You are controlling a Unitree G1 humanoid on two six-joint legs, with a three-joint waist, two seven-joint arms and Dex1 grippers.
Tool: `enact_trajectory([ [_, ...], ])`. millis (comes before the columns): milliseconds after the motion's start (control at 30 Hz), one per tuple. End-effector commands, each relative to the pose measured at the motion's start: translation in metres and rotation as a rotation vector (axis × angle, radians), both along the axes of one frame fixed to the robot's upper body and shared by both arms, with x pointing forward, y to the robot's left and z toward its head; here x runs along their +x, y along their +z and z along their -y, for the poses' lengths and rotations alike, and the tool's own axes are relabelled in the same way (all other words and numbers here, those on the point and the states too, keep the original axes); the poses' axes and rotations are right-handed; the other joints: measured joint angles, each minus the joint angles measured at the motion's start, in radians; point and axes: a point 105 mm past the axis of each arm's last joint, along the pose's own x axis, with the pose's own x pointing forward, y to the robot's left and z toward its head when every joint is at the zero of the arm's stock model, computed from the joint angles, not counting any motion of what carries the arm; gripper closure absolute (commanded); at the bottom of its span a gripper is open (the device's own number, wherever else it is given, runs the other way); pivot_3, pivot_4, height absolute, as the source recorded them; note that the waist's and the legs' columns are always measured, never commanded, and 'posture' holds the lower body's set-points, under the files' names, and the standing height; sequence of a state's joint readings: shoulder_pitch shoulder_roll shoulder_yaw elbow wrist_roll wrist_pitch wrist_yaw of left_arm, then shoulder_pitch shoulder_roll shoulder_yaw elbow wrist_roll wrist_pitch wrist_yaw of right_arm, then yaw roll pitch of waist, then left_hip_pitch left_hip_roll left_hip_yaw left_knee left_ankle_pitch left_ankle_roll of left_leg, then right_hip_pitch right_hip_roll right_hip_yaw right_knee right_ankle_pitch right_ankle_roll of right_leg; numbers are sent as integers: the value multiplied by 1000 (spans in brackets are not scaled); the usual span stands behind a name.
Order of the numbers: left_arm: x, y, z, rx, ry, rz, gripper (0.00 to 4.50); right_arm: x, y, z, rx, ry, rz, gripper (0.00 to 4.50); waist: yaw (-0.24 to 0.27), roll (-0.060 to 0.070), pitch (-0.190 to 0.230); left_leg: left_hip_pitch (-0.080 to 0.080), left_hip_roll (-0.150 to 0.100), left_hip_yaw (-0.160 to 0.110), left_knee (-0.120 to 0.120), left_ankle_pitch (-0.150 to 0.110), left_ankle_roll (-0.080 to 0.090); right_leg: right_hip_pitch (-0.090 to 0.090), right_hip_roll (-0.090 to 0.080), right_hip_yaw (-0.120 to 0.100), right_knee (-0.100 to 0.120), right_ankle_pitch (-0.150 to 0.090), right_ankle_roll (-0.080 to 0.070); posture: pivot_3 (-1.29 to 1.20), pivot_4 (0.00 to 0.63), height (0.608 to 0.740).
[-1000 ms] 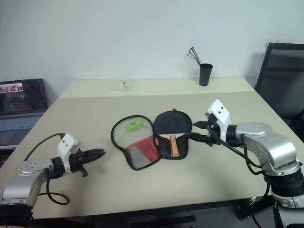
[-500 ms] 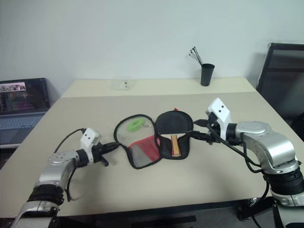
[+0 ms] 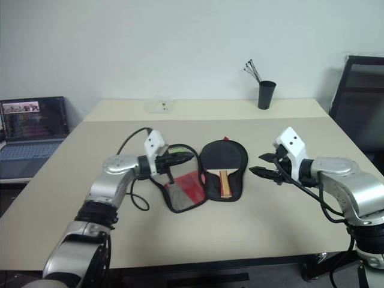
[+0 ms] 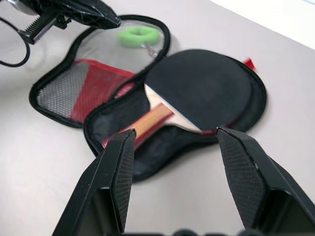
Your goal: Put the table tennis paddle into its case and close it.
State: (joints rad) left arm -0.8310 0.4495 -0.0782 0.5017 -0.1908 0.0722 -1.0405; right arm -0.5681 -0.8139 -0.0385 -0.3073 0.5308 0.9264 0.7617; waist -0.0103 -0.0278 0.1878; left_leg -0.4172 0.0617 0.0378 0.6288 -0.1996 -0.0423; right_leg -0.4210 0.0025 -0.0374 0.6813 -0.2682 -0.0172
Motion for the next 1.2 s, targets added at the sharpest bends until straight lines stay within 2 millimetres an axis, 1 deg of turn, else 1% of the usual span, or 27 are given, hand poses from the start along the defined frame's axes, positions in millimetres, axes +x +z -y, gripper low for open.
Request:
enact_trajectory([
  [33, 2, 14, -20, 2, 54, 57, 4481, -6, 15, 3, 4, -7, 57, 1625, -8, 0, 0, 0, 1, 0, 0, 0, 0, 0, 1, 0, 0, 0, 0, 0, 150, 740],
  [100, 0, 7, -37, 19, 97, 36, 4481, -8, 14, 4, 5, -9, 49, 1625, -17, 0, 0, 0, 2, -1, 0, 0, 0, 0, 2, 0, 0, 0, 0, 0, 150, 740],
  [200, -11, -6, -59, 61, 126, -13, 4481, -11, 12, 4, 10, -8, 37, 1625, -24, 0, 0, 1, 2, -1, -1, 0, 0, 0, 3, 0, 0, 0, 0, 0, 150, 740],
  [400, -40, -22, -93, 176, 135, -138, 4481, -10, 10, 2, 14, 8, 22, 1625, -18, 0, 0, 0, 2, -2, 0, 0, 0, 0, 2, 0, 0, 0, 0, 0, 150, 740],
  [500, -43, -28, -108, 230, 191, -161, 4481, -8, 9, 0, 13, 18, 18, 1625, -15, 0, 0, 1, 2, -2, 0, 0, 0, 0, 1, -1, 0, 0, 0, 0, 150, 740],
  [700, -48, -43, -112, 261, 221, -225, 4481, -6, 6, -2, 7, 27, 9, 1625, -14, 0, 0, 0, 1, -1, 0, 0, 0, 0, 0, 0, 0, 0, 0, 0, 150, 740],
  [767, -48, -49, -115, 238, 243, -253, 4481, -6, 5, -2, 6, 30, 7, 1625, -15, 0, 0, 0, 1, -1, 0, 0, 0, 0, 0, 0, 0, 0, 0, 0, 150, 740],
  [867, -46, -60, -119, 235, 275, -273, 4481, -6, 5, -3, 5, 31, 6, 1625, -15, 0, 0, 0, 1, -1, 0, 0, 0, 0, 0, 0, 0, 0, 0, 0, 150, 740],
  [967, -43, -67, -117, 202, 293, -291, 4481, -7, 5, -2, 4, 29, 6, 1625, -14, 0, 0, 1, 1, -1, 0, 0, 0, 0, 0, 0, 0, 0, 0, 0, 150, 740],
  [1200, -33, -77, -115, 145, 340, -301, 4481, -7, 5, -1, 4, 18, 9, 1625, -13, 0, 0, 0, 1, -1, 0, 0, 0, 0, 0, 0, 0, 0, 0, 0, 150, 740],
])
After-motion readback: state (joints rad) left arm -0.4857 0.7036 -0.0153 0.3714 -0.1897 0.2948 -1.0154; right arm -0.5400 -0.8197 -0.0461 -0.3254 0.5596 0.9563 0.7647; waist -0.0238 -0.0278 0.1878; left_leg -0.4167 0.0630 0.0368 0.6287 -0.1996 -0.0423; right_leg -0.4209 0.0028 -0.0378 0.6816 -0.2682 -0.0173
